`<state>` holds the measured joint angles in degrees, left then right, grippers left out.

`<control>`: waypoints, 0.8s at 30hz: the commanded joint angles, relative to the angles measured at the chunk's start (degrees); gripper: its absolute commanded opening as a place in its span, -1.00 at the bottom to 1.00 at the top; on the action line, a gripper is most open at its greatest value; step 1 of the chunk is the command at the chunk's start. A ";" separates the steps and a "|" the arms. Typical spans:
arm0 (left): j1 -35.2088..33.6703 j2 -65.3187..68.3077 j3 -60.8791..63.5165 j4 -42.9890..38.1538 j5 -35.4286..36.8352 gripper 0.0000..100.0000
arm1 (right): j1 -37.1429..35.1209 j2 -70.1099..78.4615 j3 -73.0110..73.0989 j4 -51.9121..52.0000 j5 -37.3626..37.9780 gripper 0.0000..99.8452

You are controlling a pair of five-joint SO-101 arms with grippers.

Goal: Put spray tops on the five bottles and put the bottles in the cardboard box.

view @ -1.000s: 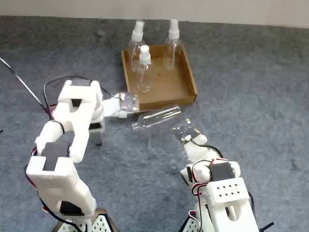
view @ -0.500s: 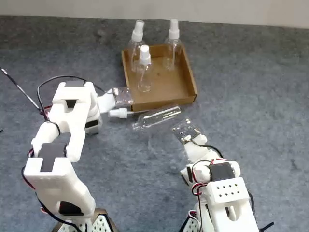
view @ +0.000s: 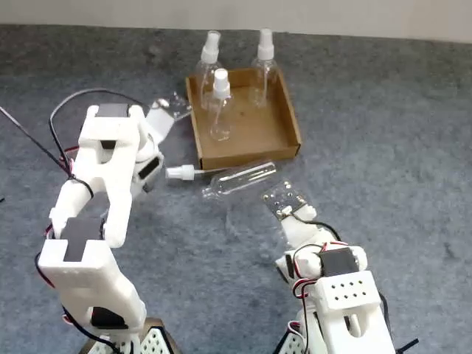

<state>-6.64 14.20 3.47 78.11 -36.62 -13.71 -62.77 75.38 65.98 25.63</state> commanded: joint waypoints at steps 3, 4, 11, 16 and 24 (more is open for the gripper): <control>0.22 -1.80 -9.98 5.01 4.66 -0.98 | 0.13 -0.22 0.04 -0.57 -0.62 -0.99; 0.22 -1.71 -9.71 4.84 7.82 -0.98 | 0.13 -0.22 0.04 -0.57 -0.62 -0.99; 0.48 -1.80 -4.18 0.53 39.56 -0.98 | 0.13 -0.22 0.04 -0.57 -0.62 -0.99; 2.42 -1.71 -3.82 0.35 57.76 -0.82 | 0.13 -0.22 0.04 -0.57 -0.62 -0.99; 2.15 -1.80 1.89 -0.18 52.84 -0.71 | 0.13 -0.22 0.04 -0.57 -0.62 -0.99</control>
<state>-5.58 14.20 4.88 78.64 19.82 -13.71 -62.77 75.38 65.98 25.63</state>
